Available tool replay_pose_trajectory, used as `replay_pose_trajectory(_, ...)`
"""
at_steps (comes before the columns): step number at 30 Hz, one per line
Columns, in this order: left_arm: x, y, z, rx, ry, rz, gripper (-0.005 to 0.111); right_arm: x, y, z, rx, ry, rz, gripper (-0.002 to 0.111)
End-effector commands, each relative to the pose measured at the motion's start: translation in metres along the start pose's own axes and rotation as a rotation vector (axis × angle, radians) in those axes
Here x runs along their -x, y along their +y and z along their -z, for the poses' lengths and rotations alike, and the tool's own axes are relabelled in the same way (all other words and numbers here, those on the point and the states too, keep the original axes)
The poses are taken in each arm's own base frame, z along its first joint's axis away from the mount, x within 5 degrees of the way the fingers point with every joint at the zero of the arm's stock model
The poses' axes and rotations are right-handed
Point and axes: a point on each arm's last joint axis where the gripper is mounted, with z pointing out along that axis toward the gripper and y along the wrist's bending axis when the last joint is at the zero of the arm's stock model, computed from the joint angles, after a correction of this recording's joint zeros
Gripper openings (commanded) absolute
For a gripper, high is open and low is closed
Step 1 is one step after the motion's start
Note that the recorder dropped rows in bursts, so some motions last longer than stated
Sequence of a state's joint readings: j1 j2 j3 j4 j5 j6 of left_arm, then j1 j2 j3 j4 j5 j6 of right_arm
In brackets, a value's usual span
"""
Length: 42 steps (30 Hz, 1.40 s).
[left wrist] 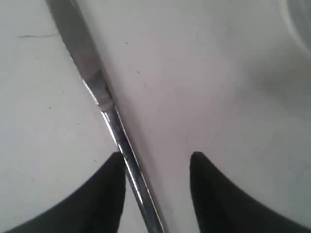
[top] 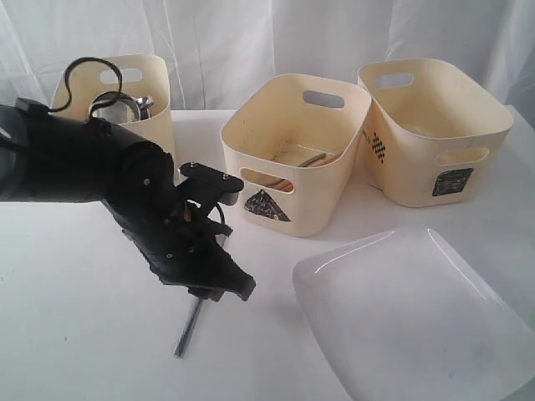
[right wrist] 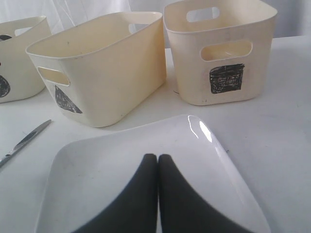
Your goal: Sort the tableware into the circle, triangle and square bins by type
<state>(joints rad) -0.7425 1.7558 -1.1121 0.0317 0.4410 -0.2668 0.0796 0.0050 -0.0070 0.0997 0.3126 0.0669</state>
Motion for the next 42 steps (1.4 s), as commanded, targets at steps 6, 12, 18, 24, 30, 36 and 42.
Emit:
replay_pose_trajectory(6, -0.007, 0.012, -0.018, 0.127, 0.073, 0.088, 0.052, -0.001, 0.000, 0.000, 0.003, -0.012, 0.002, 0.000)
replay_pose_trajectory(12, -0.006, 0.012, -0.018, 0.125, 0.062, 0.106, 0.052, -0.001, 0.000, 0.000, 0.003, -0.012, 0.002, 0.000)
replay_pose_trajectory(18, -0.005, 0.012, -0.018, 0.122, 0.050, 0.140, 0.052, -0.001, 0.000, 0.000, 0.003, -0.012, 0.002, 0.000)
replay_pose_trajectory(24, -0.008, 0.012, -0.030, 0.128, 0.084, 0.177, 0.052, -0.001, 0.000, 0.000, 0.003, -0.012, 0.002, 0.000)
replay_pose_trajectory(30, -0.011, 0.011, -0.041, 0.120, 0.116, 0.212, 0.052, -0.001, 0.000, 0.000, 0.003, -0.012, 0.002, 0.000)
replay_pose_trajectory(36, -0.012, 0.010, -0.046, 0.104, 0.126, 0.249, 0.040, -0.001, 0.000, 0.000, 0.003, -0.012, 0.002, 0.000)
replay_pose_trajectory(42, -0.013, 0.011, -0.047, 0.118, 0.131, 0.230, 0.000, -0.001, 0.000, 0.000, 0.003, -0.012, 0.002, 0.000)
